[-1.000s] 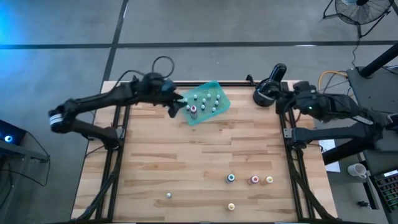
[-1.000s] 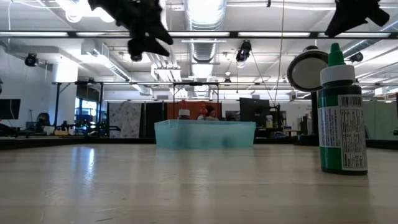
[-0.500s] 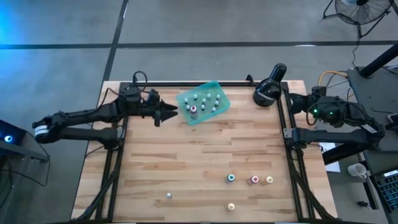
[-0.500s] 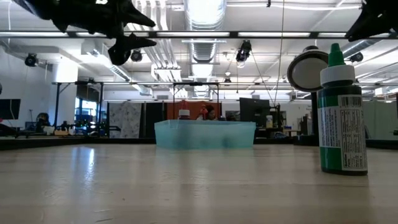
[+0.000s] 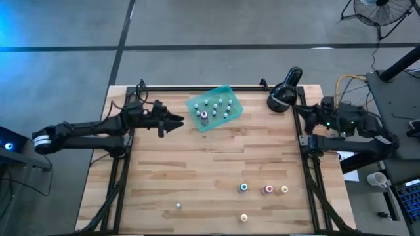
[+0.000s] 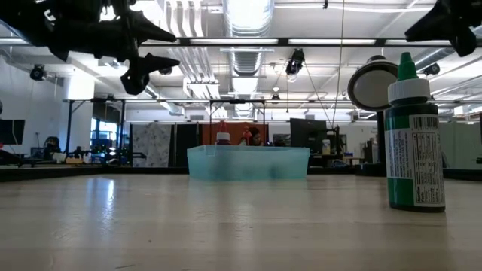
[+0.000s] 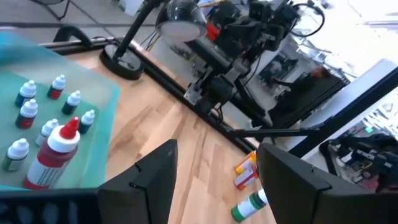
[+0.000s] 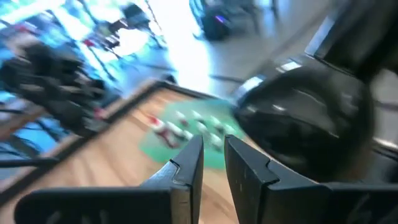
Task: Pick & Place food coloring
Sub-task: Put the red big food coloring into the green bin
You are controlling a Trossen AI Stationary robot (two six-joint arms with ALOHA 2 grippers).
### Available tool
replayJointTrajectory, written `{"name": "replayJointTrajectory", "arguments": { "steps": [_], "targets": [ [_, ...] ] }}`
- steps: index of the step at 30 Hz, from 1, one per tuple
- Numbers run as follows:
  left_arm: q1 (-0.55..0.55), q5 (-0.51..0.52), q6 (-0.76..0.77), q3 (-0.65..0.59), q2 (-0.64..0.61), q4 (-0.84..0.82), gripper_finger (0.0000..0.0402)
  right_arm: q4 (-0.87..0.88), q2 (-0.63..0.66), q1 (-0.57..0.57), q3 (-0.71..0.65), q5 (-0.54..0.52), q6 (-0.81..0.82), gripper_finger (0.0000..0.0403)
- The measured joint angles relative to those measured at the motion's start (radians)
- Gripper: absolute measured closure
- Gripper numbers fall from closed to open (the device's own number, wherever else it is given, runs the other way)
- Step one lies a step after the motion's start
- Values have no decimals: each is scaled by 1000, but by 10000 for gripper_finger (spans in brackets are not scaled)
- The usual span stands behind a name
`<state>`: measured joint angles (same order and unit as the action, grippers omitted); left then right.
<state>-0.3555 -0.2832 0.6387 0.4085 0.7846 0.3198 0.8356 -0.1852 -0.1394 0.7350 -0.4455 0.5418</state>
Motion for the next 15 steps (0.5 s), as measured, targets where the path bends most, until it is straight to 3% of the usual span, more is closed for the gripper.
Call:
{"name": "replayJointTrajectory", "arguments": {
  "steps": [8, 15],
  "targets": [
    [-15, -9, 34, -84, -1, 69, 210, -113, 164, 0, -151, 30, 62, 342],
    [-16, -145, 63, -149, -3, 76, 210, -118, 163, 0, -255, 31, 107, 344]
  ]
}}
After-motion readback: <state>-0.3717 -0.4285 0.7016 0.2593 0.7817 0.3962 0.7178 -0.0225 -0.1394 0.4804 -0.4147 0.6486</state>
